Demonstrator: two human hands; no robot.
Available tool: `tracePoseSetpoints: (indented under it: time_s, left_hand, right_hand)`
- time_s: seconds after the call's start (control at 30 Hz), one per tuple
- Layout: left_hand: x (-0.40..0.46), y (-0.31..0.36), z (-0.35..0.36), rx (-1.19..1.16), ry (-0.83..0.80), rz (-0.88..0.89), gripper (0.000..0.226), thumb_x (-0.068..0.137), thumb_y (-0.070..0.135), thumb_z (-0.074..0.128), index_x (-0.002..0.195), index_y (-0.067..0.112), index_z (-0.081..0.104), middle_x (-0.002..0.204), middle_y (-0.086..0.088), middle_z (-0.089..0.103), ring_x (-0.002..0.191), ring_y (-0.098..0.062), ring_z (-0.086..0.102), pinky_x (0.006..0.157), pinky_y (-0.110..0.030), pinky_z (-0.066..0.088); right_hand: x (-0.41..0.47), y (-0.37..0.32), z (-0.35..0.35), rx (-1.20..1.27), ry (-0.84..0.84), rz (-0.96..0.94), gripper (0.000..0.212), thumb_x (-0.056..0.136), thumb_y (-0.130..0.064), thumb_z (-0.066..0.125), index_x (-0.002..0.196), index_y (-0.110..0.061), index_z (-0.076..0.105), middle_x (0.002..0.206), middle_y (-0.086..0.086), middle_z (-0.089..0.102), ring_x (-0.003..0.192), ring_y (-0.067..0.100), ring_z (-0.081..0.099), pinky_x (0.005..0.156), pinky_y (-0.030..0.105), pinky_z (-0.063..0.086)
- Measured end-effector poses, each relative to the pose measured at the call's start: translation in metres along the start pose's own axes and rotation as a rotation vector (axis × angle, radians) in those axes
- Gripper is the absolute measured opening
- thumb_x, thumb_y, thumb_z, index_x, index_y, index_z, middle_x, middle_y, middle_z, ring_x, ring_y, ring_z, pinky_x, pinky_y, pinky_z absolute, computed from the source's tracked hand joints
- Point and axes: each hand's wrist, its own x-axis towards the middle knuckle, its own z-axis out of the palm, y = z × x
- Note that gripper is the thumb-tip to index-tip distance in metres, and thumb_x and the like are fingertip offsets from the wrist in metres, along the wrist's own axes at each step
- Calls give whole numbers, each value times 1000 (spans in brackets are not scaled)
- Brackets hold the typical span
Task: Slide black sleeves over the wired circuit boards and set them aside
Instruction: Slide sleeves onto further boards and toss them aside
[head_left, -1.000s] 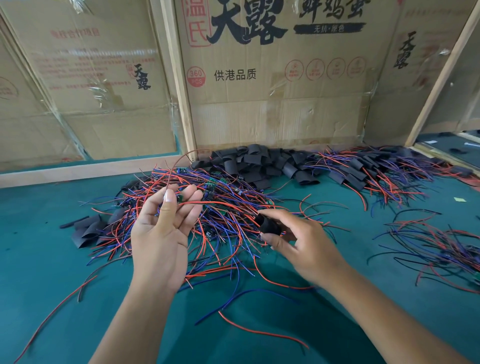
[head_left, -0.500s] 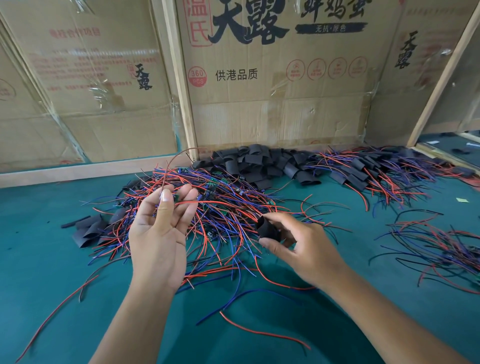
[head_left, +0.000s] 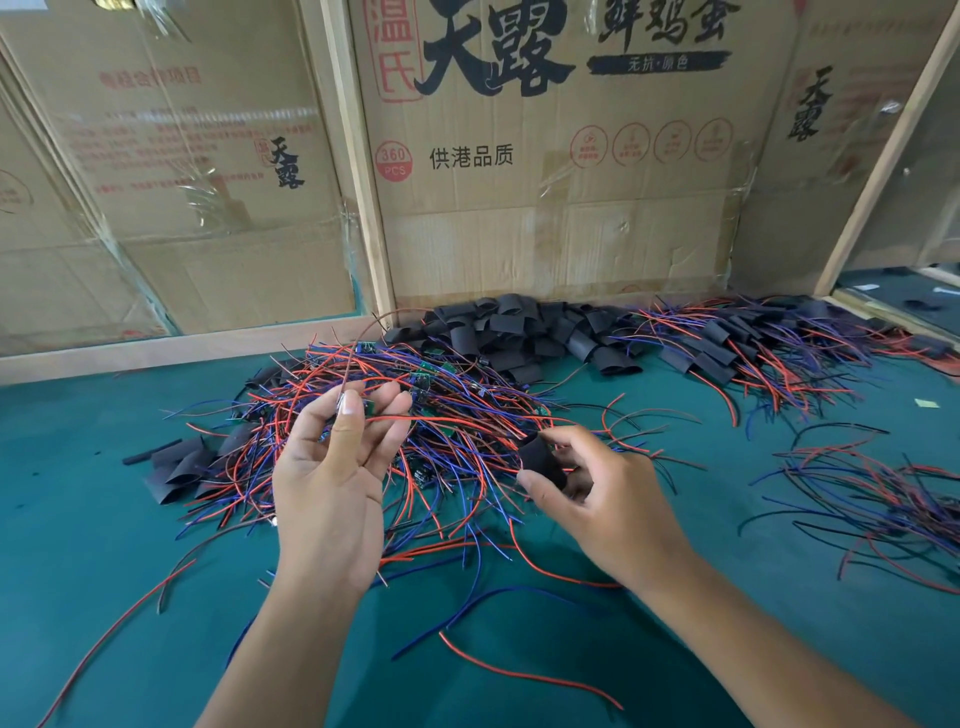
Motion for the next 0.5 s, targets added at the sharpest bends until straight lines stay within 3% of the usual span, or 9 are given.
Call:
tracePoseSetpoints:
  time_s: [0.07, 0.2, 0.3, 0.4, 0.5]
  left_hand:
    - [0, 0, 0, 7, -3, -7, 12, 99, 19, 55, 107, 11, 59, 101, -13, 75, 101, -27, 73, 81, -26, 57]
    - [-2, 0, 2, 16, -8, -26, 14, 102, 17, 52, 111, 8, 58, 102, -15, 74, 101, -27, 72, 81, -25, 57]
    - [-4, -2, 4, 5, -29, -54, 15, 98, 19, 55, 108, 9, 59, 105, -17, 74, 100, -28, 73, 79, -26, 58]
    - [-10, -8, 8, 9, -100, -163, 13, 93, 22, 59, 102, 14, 60, 113, -22, 72, 105, -32, 71, 82, -32, 59]
    - [-16, -16, 11, 51, -204, -258, 12, 90, 25, 59, 97, 17, 54, 117, -22, 70, 113, -34, 68, 96, -41, 53]
  right_hand:
    - [0, -1, -1, -1, 6, 6, 32, 82, -39, 74, 98, -58, 54, 93, -31, 66, 61, 7, 64, 59, 12, 47]
    - [1, -2, -2, -52, 4, -7, 28, 85, -40, 73, 108, -38, 57, 95, -26, 66, 71, 2, 64, 64, 12, 46]
    - [0, -5, -4, -191, -38, -59, 32, 88, -49, 65, 114, -33, 61, 94, -25, 67, 78, -5, 59, 71, 16, 47]
    - [1, -10, -6, -315, -25, -160, 39, 90, -51, 59, 117, -25, 64, 97, -13, 71, 88, 8, 56, 82, 25, 44]
    - [3, -17, -7, -395, -24, -257, 37, 90, -44, 64, 115, -18, 66, 92, -7, 70, 87, 14, 57, 84, 31, 42]
